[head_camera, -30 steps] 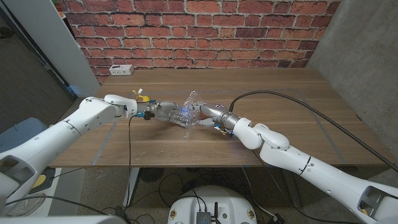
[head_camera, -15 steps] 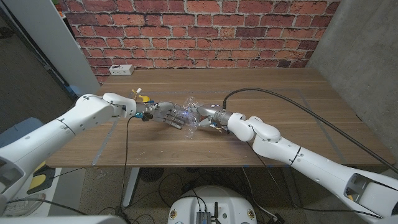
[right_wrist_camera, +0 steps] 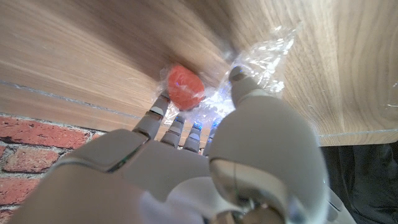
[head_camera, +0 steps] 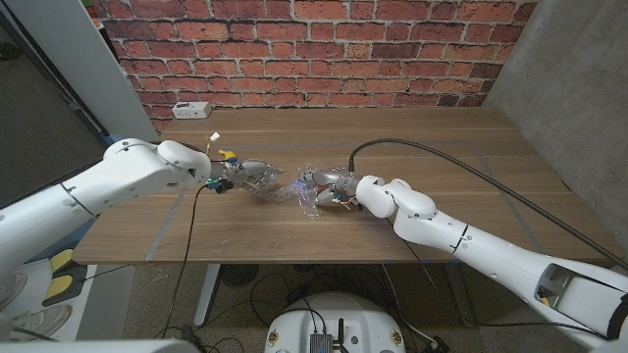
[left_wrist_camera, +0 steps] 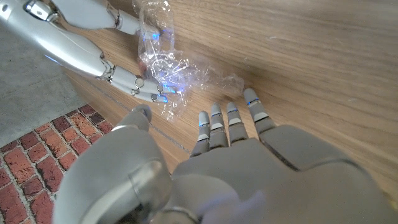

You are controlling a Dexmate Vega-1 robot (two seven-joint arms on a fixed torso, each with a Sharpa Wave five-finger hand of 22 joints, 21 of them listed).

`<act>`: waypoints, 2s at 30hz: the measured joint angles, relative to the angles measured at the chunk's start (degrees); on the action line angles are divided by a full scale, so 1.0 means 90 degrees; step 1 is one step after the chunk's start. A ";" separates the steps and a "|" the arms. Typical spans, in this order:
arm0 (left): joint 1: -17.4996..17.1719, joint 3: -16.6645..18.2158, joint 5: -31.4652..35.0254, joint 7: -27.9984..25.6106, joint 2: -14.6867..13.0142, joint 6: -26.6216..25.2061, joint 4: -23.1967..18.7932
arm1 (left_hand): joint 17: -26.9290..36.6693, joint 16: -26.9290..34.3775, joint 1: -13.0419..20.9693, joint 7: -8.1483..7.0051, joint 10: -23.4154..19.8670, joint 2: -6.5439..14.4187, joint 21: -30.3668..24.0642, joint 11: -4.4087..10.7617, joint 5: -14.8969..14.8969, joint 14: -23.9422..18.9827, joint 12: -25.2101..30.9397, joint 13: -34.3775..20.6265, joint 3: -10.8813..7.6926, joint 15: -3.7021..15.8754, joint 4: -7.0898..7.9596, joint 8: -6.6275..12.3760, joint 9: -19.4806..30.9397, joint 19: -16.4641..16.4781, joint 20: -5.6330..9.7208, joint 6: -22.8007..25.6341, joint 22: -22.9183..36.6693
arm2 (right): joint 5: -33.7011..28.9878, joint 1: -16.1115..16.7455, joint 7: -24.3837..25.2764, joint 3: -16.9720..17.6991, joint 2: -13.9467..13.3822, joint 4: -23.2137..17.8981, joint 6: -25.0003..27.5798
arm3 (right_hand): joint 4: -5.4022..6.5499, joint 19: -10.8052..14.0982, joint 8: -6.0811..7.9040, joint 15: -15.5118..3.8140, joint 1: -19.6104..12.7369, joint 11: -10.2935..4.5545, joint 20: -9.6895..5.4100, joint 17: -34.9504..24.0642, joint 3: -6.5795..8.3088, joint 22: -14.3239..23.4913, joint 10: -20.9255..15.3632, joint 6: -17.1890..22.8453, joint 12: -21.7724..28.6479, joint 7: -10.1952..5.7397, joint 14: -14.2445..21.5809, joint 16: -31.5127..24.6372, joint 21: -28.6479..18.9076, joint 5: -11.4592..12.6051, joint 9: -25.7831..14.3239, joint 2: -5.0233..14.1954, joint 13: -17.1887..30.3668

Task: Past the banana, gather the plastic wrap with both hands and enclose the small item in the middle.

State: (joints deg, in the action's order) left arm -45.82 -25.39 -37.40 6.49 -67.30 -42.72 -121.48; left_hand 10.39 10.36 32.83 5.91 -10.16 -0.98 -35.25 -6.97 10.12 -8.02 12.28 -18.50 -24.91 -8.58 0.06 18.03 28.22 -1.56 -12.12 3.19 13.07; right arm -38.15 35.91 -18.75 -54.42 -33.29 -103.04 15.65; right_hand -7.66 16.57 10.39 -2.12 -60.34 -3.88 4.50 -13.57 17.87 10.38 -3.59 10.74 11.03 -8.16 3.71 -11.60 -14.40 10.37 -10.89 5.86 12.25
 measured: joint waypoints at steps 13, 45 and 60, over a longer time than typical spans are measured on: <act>-0.2024 0.1176 0.0776 -0.1539 -0.0446 0.1697 -0.0311 | 0.0018 0.0199 -0.0101 -0.0205 -0.0243 0.0256 0.0128 0.0333 0.0000 -0.0256 0.0176 0.0010 0.0005 0.0434 -0.0041 -0.0167 -0.0550 -0.0170 -0.0004 0.0633 -0.0093 | 0.0007 -0.0188 -0.0263 -0.0163 0.0051 0.0058 0.0254 | 0.0267 0.0280 0.0081 -0.0005 0.0520 -0.0027 -0.0250 -0.0018 -0.0161 0.0003 -0.0293 0.0276 0.0099 0.0041 0.0436 -0.0243 -0.0026 0.0000 0.0000 0.0122 -0.0020; -0.3090 0.1641 0.2157 -0.1464 0.1520 0.6489 0.0947 | 0.0046 0.0082 -0.0796 -0.0758 0.0352 0.0164 0.0294 0.0376 0.0000 0.0095 -0.0048 0.0225 0.0312 0.0418 0.0053 -0.0783 -0.1246 -0.0307 -0.0005 0.0222 -0.0150 | 0.0499 -0.0341 -0.0492 -0.0200 0.0026 0.0295 0.0593 | 0.1933 -0.2125 0.0042 0.0053 0.5113 -0.0117 0.0408 0.0027 -0.2602 0.0001 0.0917 0.0201 -0.0075 -0.0208 -0.1433 0.0114 0.0468 0.0630 0.0030 -0.0448 -0.0120; -0.2975 0.1671 0.2034 -0.1160 0.1763 0.6618 0.1138 | 0.0046 0.0082 -0.0804 -0.0791 0.0432 0.0222 0.0319 0.0365 0.0000 0.0095 -0.0047 0.0254 0.0286 0.0418 0.0028 -0.0828 -0.1334 -0.0306 -0.0005 0.0115 -0.0149 | 0.1342 -0.0317 -0.0432 -0.0098 -0.0181 0.0290 0.0291 | 0.1220 -0.2463 -0.0076 0.0489 0.4530 0.0195 0.0652 0.0207 -0.2783 -0.0051 0.1491 -0.2205 -0.0047 -0.0242 -0.1492 -0.0014 0.0317 0.0968 0.0038 -0.0523 -0.0130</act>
State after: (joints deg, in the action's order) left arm -72.60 -10.36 -19.10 -3.95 -51.44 16.84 -111.24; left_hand 10.80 11.10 25.59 -1.22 -6.27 1.02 -32.38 -3.69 10.12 -7.17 11.86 -16.21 -22.33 -4.82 0.31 10.58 16.21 -4.32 -12.17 4.23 11.73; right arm -26.07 33.06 -22.64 -55.30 -34.92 -100.43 18.28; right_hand 3.32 -5.60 9.71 2.28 -19.57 -2.12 10.37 -11.70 -7.18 9.93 9.83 -9.10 10.61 -10.34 -9.72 -11.73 -11.54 19.08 -10.55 1.16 11.08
